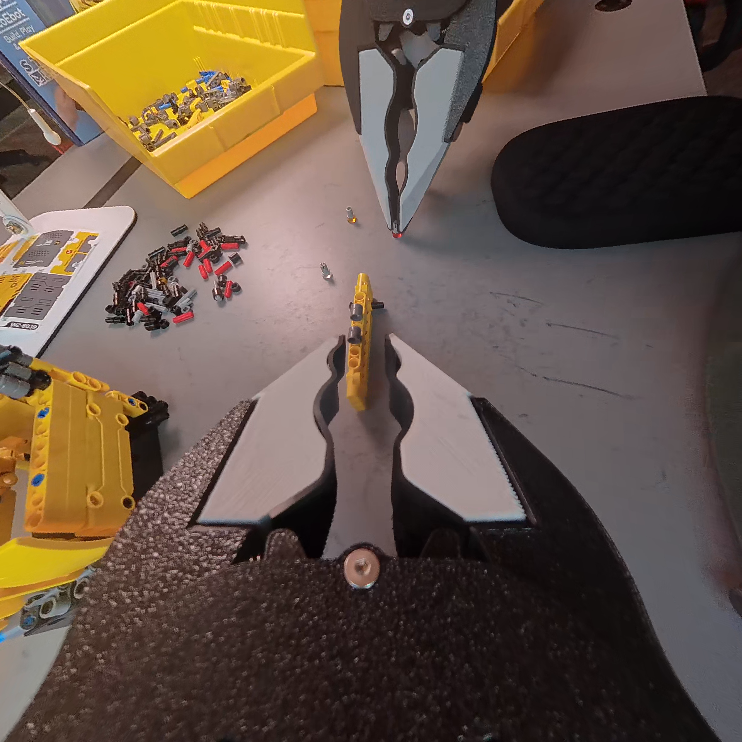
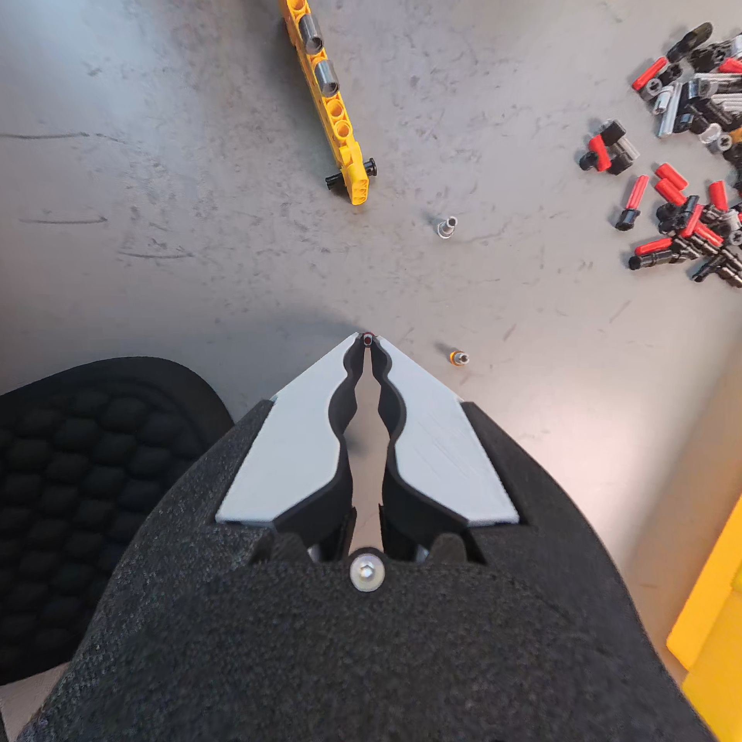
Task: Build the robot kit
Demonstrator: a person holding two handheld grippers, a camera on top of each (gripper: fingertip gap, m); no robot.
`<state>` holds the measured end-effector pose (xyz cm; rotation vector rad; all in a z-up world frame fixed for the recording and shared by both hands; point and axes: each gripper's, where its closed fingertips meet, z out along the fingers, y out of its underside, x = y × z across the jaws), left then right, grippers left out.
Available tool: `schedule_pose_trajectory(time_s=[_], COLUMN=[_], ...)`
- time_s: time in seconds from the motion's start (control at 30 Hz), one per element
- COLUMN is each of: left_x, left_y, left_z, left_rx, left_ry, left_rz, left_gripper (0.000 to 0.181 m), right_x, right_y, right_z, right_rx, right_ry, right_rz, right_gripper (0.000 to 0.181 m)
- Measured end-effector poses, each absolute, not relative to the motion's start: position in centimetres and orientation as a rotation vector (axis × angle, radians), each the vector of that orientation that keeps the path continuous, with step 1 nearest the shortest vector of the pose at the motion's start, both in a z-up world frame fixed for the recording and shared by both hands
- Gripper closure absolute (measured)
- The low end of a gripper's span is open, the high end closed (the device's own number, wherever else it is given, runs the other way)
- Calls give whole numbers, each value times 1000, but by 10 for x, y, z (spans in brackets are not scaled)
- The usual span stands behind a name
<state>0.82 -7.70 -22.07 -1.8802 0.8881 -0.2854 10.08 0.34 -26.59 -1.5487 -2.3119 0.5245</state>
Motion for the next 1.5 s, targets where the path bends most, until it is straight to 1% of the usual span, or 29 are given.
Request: schedule_pose_trajectory(time_s=[0.2,0.33,0.6,0.7,0.77,0.83,0.9,0.93,1.1,1.23,1.37,1.5], left_x=[11,8,9,8,8,8,8,8,6,4,1,-4], left_y=[-79,-79,-79,-78,-78,-78,-78,-78,-78,-78,-76,-72], left_z=[-223,-219,-218,-218,-219,-220,-222,-223,-222,-222,-228,-238], left_rx=[-1885,-1880,-1871,-1873,-1875,-1883,-1892,-1895,-1897,-1908,-1933,-1976], left_ry=[906,891,897,889,886,886,892,894,888,891,888,869], left_rz=[-287,-288,-290,-284,-291,-298,-298,-296,-297,-281,-261,-269], left_gripper=[163,163,162,161,161,160,159,158,157,155,155,156], right_x=[102,102,100,98,95,92,94,95,100,82,69,73], right_y=[3,3,3,3,5,2,1,2,-1,-9,-7,-4], right_z=[-267,-268,-268,-267,-265,-258,-252,-250,-252,-244,-247,-249], right_rx=[-1591,-1594,-1579,-1546,-1563,-1595,-1630,-1624,-1631,-1550,-1427,-1411], right_ry=[-2618,-2613,-2591,-2546,-2478,-2397,-2323,-2288,-2116,-1945,-1871,-1847], right_rz=[259,294,193,213,255,372,441,457,520,603,527,539], right_gripper=[178,178,177,175,164,158,147,145,145,145,145,145])
